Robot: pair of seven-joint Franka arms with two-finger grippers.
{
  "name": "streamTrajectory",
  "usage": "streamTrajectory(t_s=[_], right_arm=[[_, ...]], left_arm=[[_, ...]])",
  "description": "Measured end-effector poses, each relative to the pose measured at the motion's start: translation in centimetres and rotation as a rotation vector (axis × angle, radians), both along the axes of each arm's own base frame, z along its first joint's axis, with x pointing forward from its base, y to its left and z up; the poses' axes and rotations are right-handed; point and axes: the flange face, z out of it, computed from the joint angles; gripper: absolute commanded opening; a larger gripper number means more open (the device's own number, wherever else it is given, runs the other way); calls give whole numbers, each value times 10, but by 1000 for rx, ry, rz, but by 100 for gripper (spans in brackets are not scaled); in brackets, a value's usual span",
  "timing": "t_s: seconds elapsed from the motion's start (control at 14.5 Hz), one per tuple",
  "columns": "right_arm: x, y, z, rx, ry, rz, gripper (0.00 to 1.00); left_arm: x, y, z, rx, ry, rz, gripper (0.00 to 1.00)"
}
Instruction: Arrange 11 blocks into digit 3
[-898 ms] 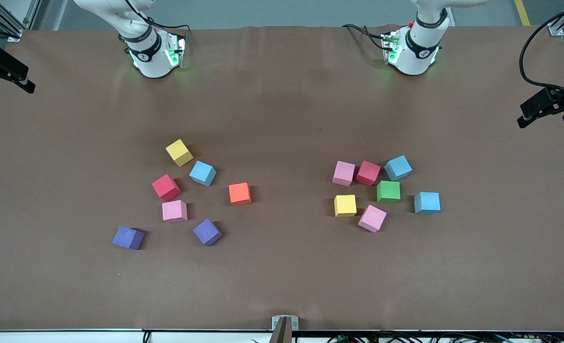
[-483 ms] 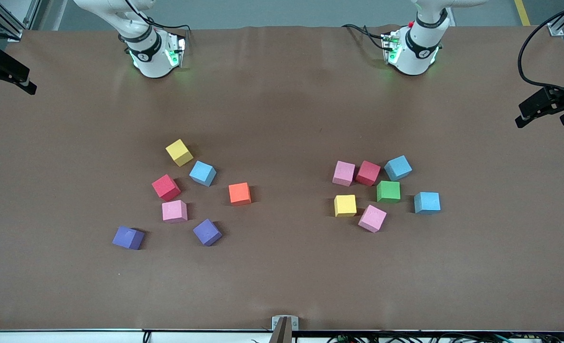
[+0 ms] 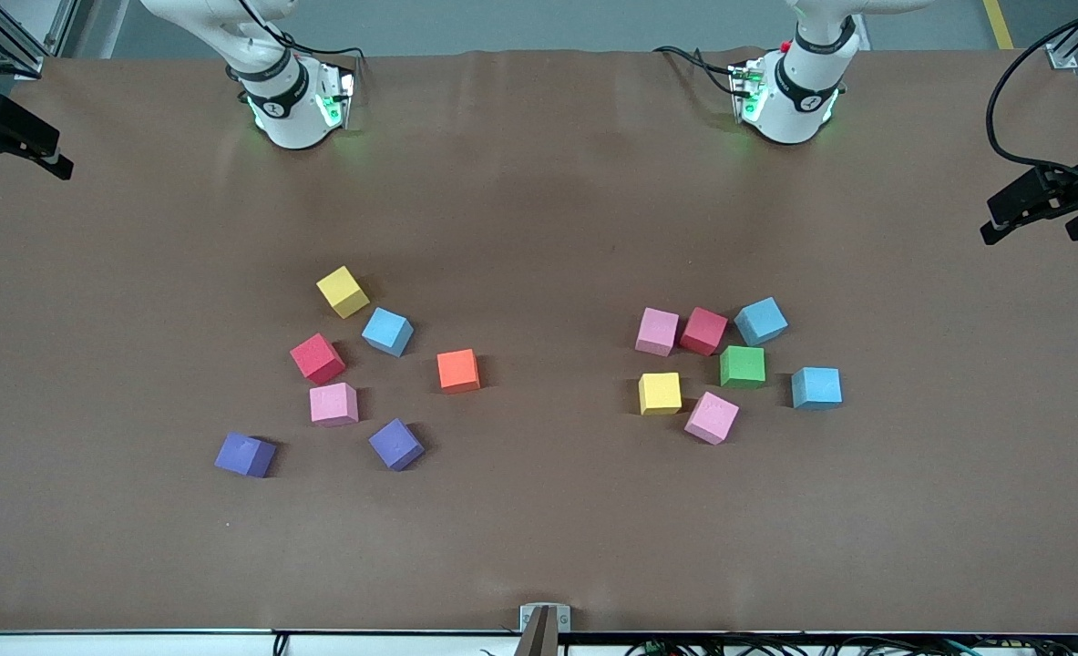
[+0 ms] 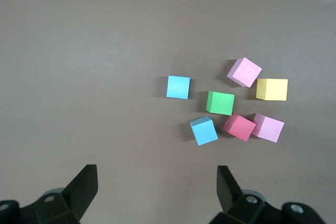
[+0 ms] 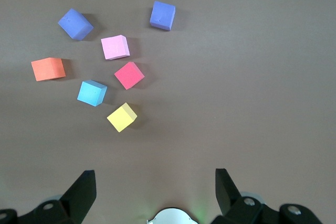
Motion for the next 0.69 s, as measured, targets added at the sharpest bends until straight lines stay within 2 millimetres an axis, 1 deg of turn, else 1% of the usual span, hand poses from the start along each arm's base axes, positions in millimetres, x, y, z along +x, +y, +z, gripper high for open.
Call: streamTrajectory(t_s=[0.28,0.55,0.69], right_arm=[[1,0,1,0,-5,1,100],[1,-4,0,1,-6,18,100],[1,-6,-1,2,0,15,100]], left_arm=[[11,-29,-22,2,41,-51,100],[15,-43,-37,3,73,-81,100],[17,-47,-52,5,119,-89,100]])
